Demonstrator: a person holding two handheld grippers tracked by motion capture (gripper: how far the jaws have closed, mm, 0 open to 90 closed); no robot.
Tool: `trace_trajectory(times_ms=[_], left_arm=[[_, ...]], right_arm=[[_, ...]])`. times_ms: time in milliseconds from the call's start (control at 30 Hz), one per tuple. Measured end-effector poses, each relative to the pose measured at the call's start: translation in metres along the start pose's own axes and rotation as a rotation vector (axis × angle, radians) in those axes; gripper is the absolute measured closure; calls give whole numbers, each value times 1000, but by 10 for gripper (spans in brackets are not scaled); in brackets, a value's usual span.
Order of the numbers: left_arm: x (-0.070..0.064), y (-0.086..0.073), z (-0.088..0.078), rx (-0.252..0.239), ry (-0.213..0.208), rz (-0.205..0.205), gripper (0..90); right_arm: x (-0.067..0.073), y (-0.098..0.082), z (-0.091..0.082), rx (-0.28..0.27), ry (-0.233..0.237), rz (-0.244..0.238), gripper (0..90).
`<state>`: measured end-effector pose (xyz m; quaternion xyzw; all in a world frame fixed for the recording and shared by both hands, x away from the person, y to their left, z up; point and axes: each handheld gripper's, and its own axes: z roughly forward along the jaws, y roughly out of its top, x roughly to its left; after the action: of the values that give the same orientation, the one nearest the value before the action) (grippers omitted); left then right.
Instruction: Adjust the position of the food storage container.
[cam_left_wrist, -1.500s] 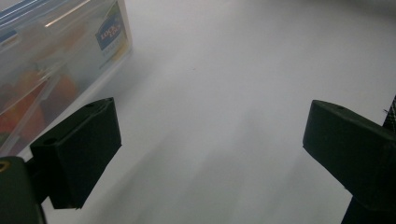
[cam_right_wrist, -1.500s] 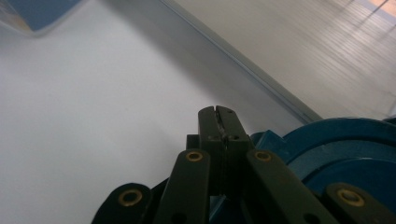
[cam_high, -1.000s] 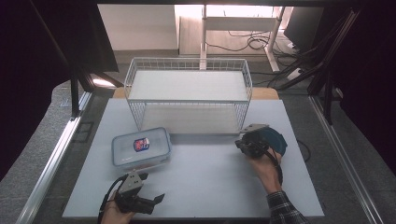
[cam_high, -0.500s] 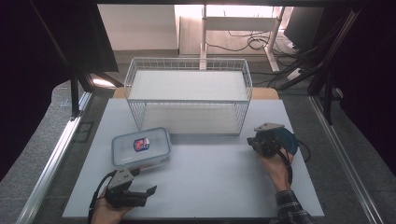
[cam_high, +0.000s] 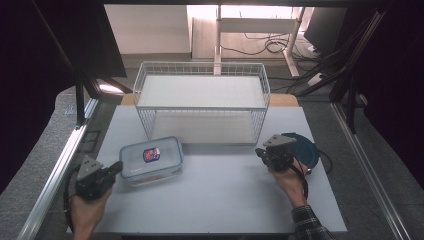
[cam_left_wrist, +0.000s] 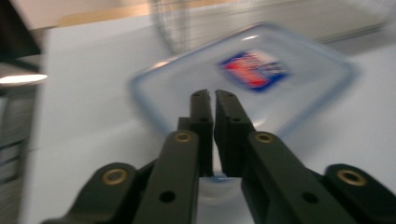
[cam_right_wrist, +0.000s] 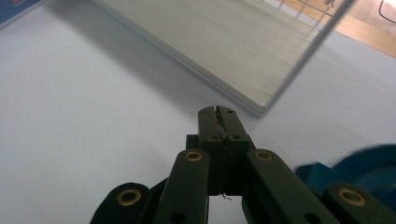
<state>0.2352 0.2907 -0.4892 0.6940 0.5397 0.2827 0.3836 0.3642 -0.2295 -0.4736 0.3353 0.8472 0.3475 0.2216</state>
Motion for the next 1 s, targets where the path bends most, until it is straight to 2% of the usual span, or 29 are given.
trace_trajectory(times_ms=[33, 67, 167, 300, 367, 433, 500, 533, 600, 667, 767, 800, 1000], left_arm=[[15, -3, 10, 41, 41, -15, 899], [15, -3, 10, 41, 41, -15, 899], [29, -3, 26, 91, 52, -23, 900], [33, 0, 53, 148, 56, 8, 900], [37, 2, 69, 164, 42, 7, 899], [38, 3, 72, 165, 35, 2, 899], [41, 4, 81, 161, -2, -18, 899], [41, 4, 81, 161, -2, -18, 900], [42, 4, 84, 156, -46, -47, 900], [38, 5, 86, 154, -66, -46, 900], [21, 11, 94, 156, -109, -20, 900], [21, 11, 94, 156, -109, -20, 900], [-2, 20, 109, 153, -166, 5, 899]], right_arm=[[3, 1, 2, 0, 15, 18, 893], [3, 1, 2, 0, 15, 18, 893], [7, 3, 4, 0, 30, 18, 893], [11, 4, 7, 14, 31, 6, 892], [14, 5, 9, 12, 34, 4, 889], [16, 5, 9, 15, 36, -3, 881], [17, 5, 10, 15, 45, -9, 871], [17, 5, 10, 15, 45, -9, 871], [18, 5, 11, 17, 51, -10, 862], [18, 5, 13, 15, 65, -7, 862], [20, 7, 14, 13, 71, 0, 867], [20, 7, 14, 13, 71, 0, 867], [27, 13, 19, 3, 91, -12, 880]])
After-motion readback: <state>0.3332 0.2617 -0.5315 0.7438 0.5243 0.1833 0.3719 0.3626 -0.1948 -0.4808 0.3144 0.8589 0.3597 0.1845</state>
